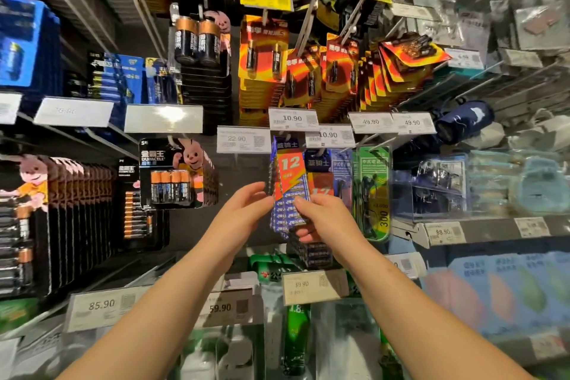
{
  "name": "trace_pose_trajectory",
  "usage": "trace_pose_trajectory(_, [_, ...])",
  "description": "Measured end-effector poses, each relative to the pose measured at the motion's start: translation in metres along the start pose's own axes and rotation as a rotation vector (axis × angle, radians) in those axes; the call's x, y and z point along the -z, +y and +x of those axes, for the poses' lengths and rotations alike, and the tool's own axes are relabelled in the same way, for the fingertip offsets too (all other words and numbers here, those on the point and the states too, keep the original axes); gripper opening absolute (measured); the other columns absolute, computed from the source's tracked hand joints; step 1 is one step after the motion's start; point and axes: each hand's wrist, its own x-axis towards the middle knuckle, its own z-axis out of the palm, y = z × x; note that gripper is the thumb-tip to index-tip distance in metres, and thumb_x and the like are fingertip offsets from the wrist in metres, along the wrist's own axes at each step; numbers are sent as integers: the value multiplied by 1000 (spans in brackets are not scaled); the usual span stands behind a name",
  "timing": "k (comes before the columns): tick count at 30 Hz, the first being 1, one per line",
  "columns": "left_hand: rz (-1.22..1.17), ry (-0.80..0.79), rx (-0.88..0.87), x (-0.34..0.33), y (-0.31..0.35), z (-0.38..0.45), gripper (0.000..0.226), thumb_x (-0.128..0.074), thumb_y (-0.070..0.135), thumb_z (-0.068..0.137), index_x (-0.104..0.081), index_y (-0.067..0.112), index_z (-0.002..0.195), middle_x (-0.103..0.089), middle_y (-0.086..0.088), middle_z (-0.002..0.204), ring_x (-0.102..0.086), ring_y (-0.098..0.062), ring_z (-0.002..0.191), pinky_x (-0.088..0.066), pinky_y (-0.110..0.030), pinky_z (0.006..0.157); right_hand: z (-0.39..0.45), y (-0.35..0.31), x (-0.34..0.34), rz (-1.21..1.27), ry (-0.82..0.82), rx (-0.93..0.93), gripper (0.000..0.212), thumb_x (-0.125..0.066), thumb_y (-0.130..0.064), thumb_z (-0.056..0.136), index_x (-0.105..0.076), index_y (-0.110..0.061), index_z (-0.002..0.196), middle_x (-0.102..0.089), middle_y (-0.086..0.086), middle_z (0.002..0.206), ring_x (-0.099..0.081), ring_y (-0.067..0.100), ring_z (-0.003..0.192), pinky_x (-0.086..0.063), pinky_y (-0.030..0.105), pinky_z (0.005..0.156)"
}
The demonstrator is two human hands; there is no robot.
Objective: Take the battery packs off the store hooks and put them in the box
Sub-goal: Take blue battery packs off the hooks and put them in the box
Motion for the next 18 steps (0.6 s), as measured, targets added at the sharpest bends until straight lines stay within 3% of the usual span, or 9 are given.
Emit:
trace_pose_trajectory(3, [7, -27, 4, -3, -1, 4, 50, -55, 20, 98, -40, 19, 146, -53, 12, 121, -52, 7, 96, -43, -17, 82, -2, 1, -8, -9, 21, -28, 22, -53, -30, 98, -62, -11, 101, -67, 6, 86, -61, 10, 51, -56, 28, 56])
trace_pose_trajectory(8, [66, -75, 46, -7, -10, 6, 57, -56, 18, 98, -32, 16, 150, -50, -1, 141, -51, -8, 114, -46, -11, 70, -6, 4, -20, -92, 51, -35, 17, -48, -33, 100, -56, -22, 88, -62, -1, 78, -59, 11, 50, -53, 29, 56])
trace_pose_trajectory(11, [57, -90, 65, -7, -17, 8, 58, -57, 20, 98, -33, 17, 151, -49, 1, 145, -51, -11, 121, -46, -16, 82, -2, 5, -21, -124, 82, -66, 24, -49, -34, 99, -60, -12, 100, -63, 4, 78, -58, 13, 52, -53, 30, 55])
trace_pose_trajectory(14, [60, -86, 75, -5, -21, 8, 58, -59, 29, 96, -37, 24, 150, -52, 7, 143, -54, -13, 124, -43, -36, 100, 1, 3, -24, -131, 91, -121, 27, -50, -35, 98, -60, -10, 102, -61, 3, 70, -58, 13, 51, -51, 28, 53])
trace_pose_trajectory(16, [54, -69, 83, -4, -24, 5, 56, -58, 28, 97, -38, 25, 148, -56, 12, 132, -57, -7, 115, -44, -36, 98, -1, 1, -24, -82, 89, -147, 28, -51, -35, 98, -59, -9, 103, -62, 1, 71, -60, 13, 53, -52, 27, 54])
trace_pose_trajectory(18, [45, -53, 83, -5, -24, -4, 53, -58, 25, 97, -38, 25, 146, -54, 20, 117, -55, 2, 105, -45, -30, 91, -8, 2, -22, -50, 65, -182, 32, -51, -39, 98, -56, -10, 111, -66, 5, 88, -64, 13, 60, -54, 26, 56])
